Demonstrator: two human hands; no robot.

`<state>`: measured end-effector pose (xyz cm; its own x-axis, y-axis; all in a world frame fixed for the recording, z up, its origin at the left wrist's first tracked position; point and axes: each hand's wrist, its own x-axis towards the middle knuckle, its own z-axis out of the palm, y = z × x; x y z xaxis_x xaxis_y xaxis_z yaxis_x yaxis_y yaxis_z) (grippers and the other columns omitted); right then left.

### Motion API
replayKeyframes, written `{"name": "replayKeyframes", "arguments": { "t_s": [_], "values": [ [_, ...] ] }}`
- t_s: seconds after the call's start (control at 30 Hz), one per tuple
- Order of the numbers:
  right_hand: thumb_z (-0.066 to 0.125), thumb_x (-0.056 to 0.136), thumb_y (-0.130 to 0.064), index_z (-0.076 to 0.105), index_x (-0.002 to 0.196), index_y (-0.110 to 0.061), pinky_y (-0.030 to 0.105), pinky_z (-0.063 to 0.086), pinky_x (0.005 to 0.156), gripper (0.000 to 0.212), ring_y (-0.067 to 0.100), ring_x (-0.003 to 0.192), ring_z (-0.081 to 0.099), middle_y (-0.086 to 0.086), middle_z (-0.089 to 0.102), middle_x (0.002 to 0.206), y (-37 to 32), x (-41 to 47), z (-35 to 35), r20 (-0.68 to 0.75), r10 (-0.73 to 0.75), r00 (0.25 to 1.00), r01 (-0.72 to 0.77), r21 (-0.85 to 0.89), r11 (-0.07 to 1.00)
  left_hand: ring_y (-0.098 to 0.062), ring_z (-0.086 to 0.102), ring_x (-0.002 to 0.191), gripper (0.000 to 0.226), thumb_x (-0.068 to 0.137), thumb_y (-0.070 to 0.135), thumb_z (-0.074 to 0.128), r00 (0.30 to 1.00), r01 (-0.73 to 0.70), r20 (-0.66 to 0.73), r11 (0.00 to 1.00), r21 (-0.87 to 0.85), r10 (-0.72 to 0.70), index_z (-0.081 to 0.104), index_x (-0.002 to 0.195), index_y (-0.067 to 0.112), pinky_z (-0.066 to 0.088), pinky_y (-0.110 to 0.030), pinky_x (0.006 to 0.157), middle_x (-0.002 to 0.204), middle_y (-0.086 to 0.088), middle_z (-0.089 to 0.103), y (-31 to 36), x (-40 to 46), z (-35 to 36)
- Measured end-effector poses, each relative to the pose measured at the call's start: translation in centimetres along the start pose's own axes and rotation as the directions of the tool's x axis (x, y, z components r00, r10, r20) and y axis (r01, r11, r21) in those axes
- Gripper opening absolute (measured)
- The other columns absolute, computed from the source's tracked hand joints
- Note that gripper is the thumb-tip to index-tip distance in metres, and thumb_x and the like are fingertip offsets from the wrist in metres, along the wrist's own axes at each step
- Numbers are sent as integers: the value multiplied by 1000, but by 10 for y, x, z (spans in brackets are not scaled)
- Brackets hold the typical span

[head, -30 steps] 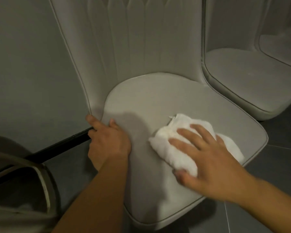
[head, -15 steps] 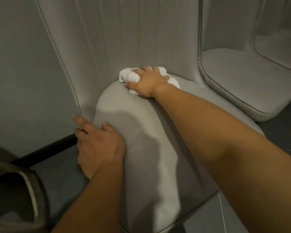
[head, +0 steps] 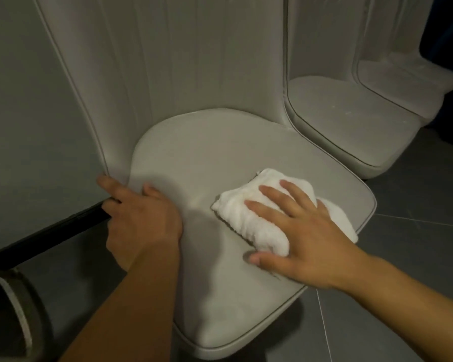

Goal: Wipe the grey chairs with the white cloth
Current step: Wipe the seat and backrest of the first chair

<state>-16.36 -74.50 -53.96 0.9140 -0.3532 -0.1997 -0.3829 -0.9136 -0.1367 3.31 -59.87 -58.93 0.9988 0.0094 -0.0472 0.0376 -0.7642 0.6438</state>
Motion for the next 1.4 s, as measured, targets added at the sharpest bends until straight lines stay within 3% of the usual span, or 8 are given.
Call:
{"name": "replayKeyframes", "arguments": {
  "t_s": [0.2, 0.37, 0.5, 0.67, 0.9, 1.0, 1.23, 1.4],
  "values": [
    [40, 81, -89, 18, 154, -54, 70, 6, 116, 84, 19, 155, -1, -17, 11, 168, -1, 175, -25, -101, 80, 992, -73, 72, 995, -47, 52, 110, 68, 102, 44, 27, 1000, 3, -6, 1000, -6, -3, -4, 157, 16, 39, -50, 79, 143, -24, 38, -1, 1, 1],
    [36, 70, -93, 26, 155, -45, 67, 13, 115, 98, 30, 152, 14, -6, 27, 164, -9, 281, -40, -99, 125, 987, -116, 89, 989, -46, 51, 114, 70, 102, 48, 26, 1000, -5, -9, 1000, 9, 5, -5, 157, 16, 40, -52, 84, 146, -23, 37, -3, 0, 2],
    [33, 69, -91, 37, 151, -40, 56, 21, 118, 96, 30, 148, 24, 1, 38, 158, 6, 263, -33, -191, 23, 981, -10, 67, 998, -45, 50, 116, 77, 100, 57, 24, 1000, -1, 9, 1000, 9, 1, -7, 157, 15, 41, -53, 88, 147, -21, 35, -2, -1, -1],
    [42, 76, -89, 29, 155, -41, 62, 21, 117, 94, 21, 153, 11, -7, 22, 165, 33, 157, -18, -182, 72, 981, -52, 113, 992, -45, 48, 121, 93, 92, 73, 30, 999, 1, 48, 1000, -11, 0, -9, 157, 17, 40, -54, 92, 149, -22, 33, 2, -3, -2],
    [25, 68, -100, 13, 153, -56, 59, 15, 121, 97, 11, 154, -8, -20, 6, 167, 18, 2, 3, -99, 103, 990, -99, 47, 994, -48, 48, 121, 104, 86, 73, 46, 997, 13, 73, 999, -33, -10, -8, 156, 18, 40, -57, 93, 147, -24, 34, 4, -2, -7],
    [26, 66, -98, 16, 152, -58, 63, 14, 119, 95, 10, 154, -2, -22, 11, 166, 17, 37, -4, -117, 143, 983, -132, 96, 987, -47, 48, 121, 104, 86, 72, 47, 997, 19, 69, 999, -32, -17, -9, 156, 19, 41, -56, 92, 148, -23, 34, 4, 0, -5],
    [36, 73, -94, 23, 154, -49, 72, 9, 114, 94, 26, 154, 8, -12, 21, 166, 27, 201, -29, -141, 270, 953, -256, 107, 961, -45, 50, 118, 103, 87, 71, 47, 997, 13, 72, 1000, -28, -11, -8, 156, 18, 41, -54, 90, 146, -21, 36, 3, 1, -5],
    [39, 75, -89, 29, 155, -40, 54, 19, 120, 94, 30, 150, 20, 0, 30, 162, 33, 180, -32, -154, 190, 970, -184, 54, 981, -44, 50, 118, 104, 87, 70, 49, 997, -6, 73, 998, -70, 11, -5, 156, 17, 40, -53, 90, 143, -21, 39, -1, -1, -7]
  ]
}}
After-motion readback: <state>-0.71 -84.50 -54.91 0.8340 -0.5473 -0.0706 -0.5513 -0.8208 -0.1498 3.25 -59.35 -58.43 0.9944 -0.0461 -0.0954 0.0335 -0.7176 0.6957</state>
